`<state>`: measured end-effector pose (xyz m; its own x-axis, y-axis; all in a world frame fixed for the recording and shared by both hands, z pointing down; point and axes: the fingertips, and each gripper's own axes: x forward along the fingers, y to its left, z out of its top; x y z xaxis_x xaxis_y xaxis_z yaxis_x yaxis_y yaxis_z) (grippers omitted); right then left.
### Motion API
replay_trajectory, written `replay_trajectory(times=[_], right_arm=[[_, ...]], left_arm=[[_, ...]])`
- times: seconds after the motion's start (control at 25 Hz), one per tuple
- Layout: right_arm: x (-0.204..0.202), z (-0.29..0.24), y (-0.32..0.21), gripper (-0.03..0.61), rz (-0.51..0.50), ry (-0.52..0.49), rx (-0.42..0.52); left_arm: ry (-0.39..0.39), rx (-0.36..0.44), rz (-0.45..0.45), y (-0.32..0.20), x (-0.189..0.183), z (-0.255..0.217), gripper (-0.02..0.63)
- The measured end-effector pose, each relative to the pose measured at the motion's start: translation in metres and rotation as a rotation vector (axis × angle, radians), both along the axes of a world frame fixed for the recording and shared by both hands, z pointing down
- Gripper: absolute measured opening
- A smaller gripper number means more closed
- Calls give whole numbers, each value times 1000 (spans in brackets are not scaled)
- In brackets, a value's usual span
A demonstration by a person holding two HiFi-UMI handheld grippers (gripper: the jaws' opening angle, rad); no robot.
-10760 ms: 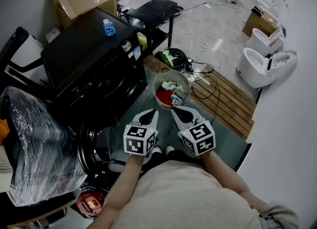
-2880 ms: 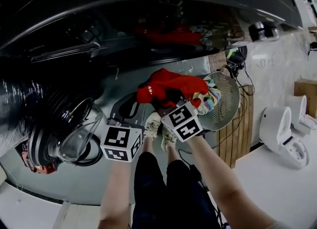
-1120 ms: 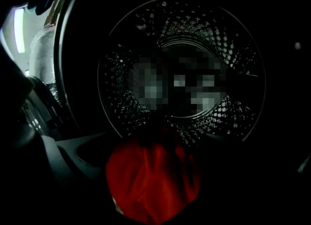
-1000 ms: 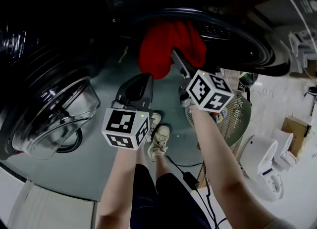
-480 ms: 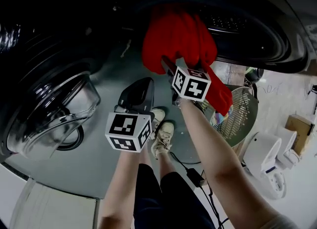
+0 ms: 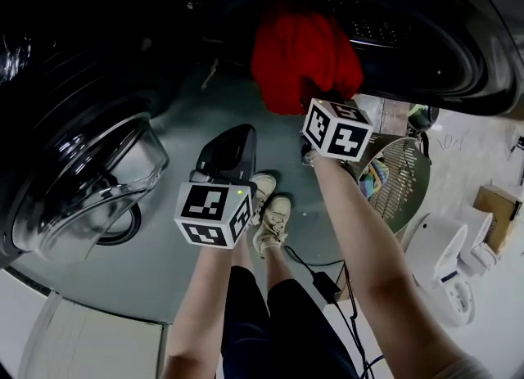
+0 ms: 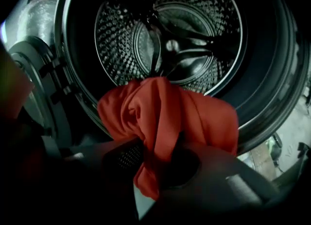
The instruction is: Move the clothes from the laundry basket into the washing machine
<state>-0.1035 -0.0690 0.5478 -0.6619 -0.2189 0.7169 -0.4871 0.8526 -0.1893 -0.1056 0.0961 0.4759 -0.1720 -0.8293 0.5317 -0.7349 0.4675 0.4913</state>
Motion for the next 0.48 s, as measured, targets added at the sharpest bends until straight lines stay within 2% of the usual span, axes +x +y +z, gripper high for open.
replay_trajectory(times=[0.24,0.48], right_arm=[[-15,-66,-11,95,-33,-143,99],[-53,-128,-23,95,-69,-259,226]], left_arm=[[-9,-3,15,-7,-5,-12,2],[-14,20,24,-18,-11,-31,2]])
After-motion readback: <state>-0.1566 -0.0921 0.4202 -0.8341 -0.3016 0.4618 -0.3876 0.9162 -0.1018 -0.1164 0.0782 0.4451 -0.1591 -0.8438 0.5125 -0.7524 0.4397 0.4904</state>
